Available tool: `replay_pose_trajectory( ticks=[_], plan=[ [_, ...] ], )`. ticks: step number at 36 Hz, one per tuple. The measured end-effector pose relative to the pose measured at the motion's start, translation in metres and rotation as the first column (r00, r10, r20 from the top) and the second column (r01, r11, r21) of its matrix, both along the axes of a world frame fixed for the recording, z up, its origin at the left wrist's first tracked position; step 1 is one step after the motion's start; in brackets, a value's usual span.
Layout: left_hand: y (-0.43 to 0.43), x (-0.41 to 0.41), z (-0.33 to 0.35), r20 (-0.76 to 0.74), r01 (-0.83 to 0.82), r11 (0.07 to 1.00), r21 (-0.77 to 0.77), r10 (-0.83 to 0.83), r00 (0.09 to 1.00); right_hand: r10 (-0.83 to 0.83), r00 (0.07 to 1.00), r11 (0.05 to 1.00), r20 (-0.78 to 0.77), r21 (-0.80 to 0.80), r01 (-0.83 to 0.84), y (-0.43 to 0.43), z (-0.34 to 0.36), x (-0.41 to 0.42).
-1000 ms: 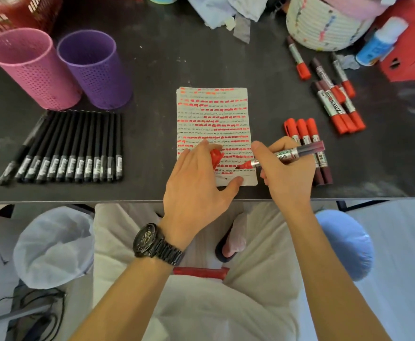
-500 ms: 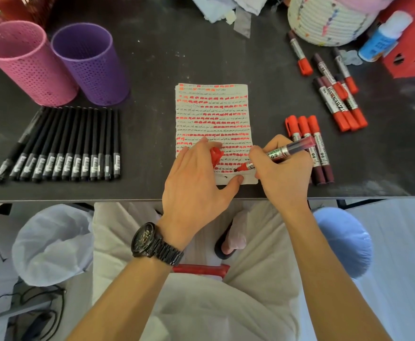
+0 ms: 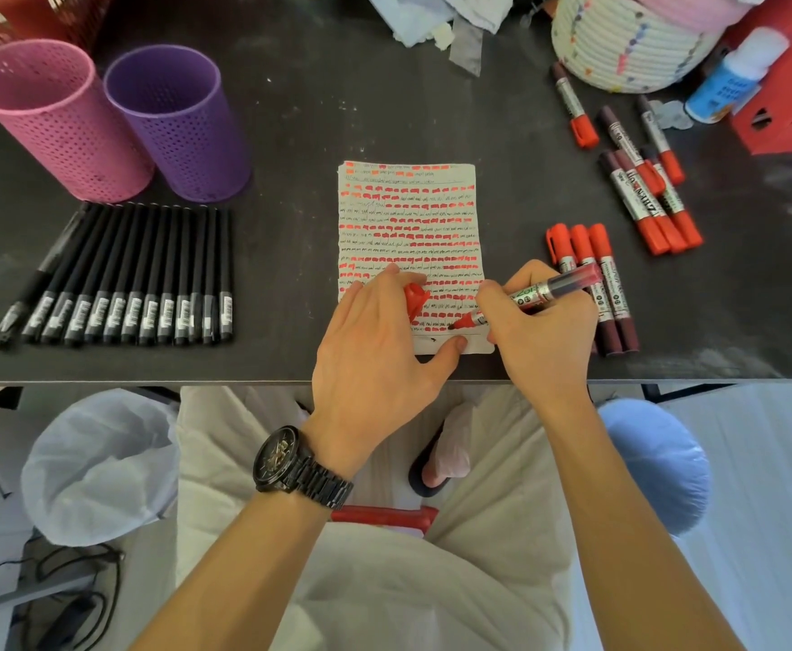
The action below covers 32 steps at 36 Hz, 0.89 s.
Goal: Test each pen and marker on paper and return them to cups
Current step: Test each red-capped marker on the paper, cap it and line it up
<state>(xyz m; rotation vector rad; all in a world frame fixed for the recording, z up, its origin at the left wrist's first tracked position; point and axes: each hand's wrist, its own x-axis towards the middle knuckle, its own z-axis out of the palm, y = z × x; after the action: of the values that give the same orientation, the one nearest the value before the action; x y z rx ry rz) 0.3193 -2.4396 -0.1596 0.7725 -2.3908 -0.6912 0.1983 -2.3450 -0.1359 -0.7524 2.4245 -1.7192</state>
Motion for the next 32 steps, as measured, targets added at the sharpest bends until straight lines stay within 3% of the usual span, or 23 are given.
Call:
replay_pose_trajectory(
  ticks=[32],
  plan=[
    [-0.0010, 0.0004, 0.0001, 0.006, 0.001, 1.000, -0.005, -0.001, 1.000, -0.006, 1.000, 1.000, -0.010, -0.010, 0.006, 0.0006, 0.0001, -0.0016]
  ],
)
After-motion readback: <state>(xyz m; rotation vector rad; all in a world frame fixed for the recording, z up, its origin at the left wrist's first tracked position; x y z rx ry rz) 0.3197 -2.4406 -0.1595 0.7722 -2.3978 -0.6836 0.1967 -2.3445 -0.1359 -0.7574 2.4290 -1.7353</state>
